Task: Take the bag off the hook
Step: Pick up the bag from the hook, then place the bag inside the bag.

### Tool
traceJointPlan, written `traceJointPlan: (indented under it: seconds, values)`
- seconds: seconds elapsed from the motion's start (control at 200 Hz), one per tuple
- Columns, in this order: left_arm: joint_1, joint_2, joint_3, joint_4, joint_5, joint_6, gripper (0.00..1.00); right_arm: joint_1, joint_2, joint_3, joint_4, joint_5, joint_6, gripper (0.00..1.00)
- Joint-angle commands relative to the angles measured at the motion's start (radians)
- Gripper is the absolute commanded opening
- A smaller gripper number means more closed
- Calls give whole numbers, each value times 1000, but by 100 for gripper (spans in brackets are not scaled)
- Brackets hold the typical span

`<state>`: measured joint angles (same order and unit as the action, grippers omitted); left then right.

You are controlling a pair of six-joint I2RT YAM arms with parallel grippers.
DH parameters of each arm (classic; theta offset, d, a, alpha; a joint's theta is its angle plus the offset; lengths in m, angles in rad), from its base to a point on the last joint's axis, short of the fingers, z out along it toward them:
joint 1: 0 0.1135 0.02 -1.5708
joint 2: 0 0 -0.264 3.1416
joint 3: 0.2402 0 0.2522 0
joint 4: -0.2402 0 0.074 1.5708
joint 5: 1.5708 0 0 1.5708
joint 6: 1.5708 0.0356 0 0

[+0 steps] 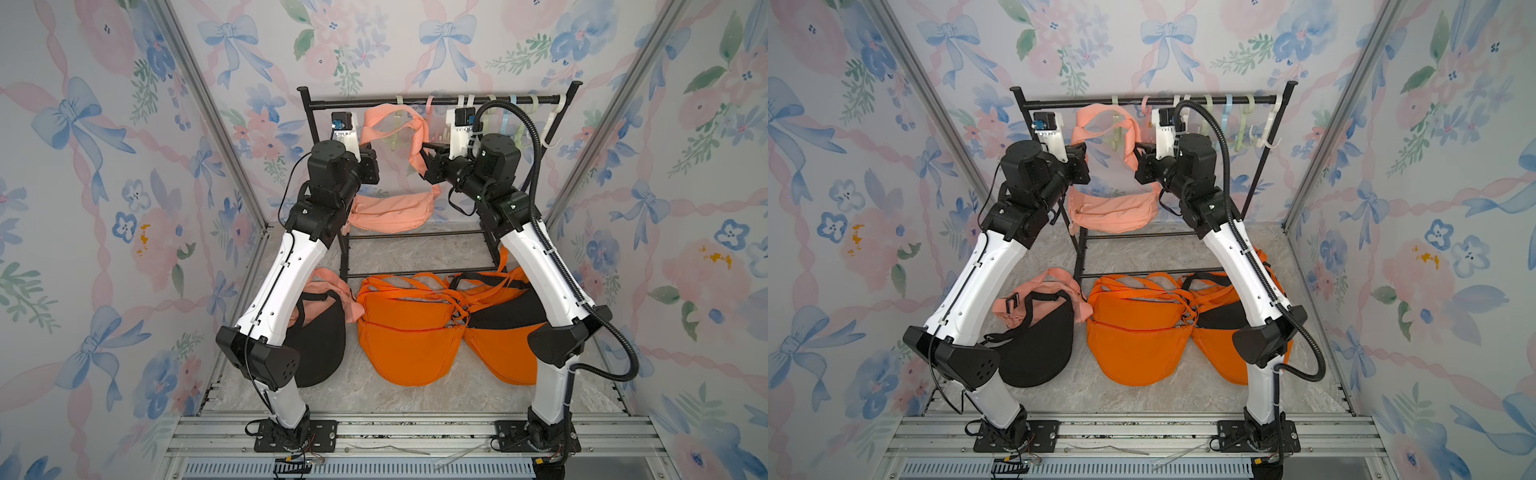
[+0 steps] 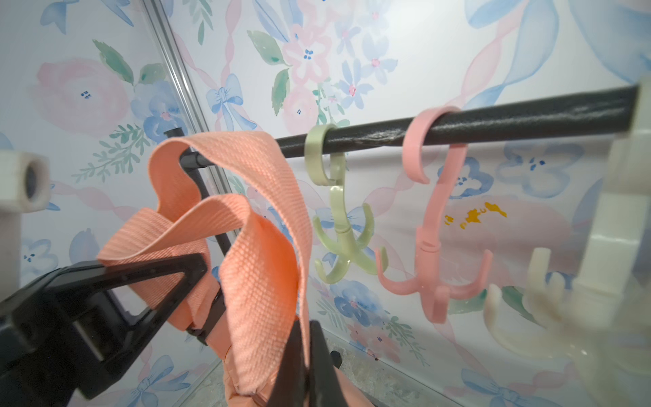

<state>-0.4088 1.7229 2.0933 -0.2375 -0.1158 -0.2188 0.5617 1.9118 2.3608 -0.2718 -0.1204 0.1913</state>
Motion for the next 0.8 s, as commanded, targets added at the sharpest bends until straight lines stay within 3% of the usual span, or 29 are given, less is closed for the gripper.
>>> traceJointPlan:
  seconds: [0.0,0.375,0.565,0.795]
  values:
    - [-14,-81,-23,11,-4,27,0,53,-136,-120,116,60,-106,0]
    - [-55,-396,-401,6,-82,-7,0,144,-580,-708,288,263,-222,0]
    - [-86,-538,-555,-36,-164,-8,0,255,-727,-832,178,398,-356,0]
    - [-89,-707,-678,-97,-308,-33,0,421,-832,-911,12,444,-480,0]
